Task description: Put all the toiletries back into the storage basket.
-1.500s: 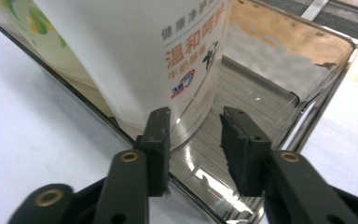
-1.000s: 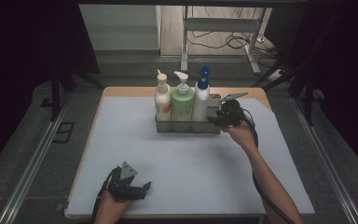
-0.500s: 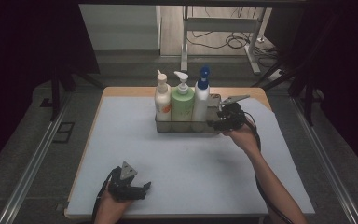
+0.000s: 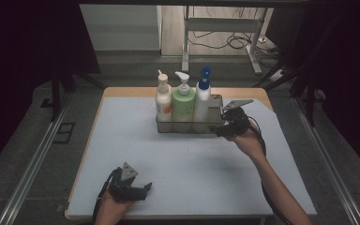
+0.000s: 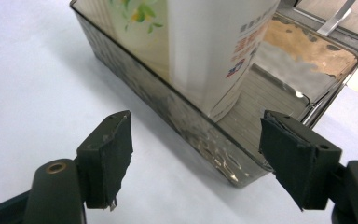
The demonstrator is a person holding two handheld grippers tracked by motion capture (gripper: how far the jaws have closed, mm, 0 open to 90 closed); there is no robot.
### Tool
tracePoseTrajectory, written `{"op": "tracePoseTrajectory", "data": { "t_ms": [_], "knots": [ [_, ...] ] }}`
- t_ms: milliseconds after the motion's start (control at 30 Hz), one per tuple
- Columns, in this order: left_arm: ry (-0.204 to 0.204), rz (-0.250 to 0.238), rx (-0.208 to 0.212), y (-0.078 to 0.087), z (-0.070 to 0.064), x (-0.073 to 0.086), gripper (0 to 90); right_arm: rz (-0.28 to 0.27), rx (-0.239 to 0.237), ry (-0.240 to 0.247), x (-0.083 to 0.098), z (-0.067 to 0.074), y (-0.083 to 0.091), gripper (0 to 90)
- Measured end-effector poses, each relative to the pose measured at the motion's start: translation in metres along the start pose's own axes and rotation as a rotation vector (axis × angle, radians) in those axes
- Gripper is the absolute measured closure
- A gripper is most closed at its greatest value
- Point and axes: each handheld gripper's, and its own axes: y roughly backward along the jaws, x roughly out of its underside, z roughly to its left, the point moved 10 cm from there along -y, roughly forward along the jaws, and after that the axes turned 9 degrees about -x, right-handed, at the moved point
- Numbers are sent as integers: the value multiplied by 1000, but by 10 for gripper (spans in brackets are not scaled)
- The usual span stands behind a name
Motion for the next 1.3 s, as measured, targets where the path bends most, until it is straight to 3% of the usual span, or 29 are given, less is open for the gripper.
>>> {"op": "tracePoseTrajectory", "data": {
  "t_ms": [600,1300],
  "knots": [
    [0,0,0,0,0,0,122,49,-34,44,13,27,10,138],
    [0,-1,-1,0,0,0,122,56,-38,59,35,39,27,51]
  ]
}}
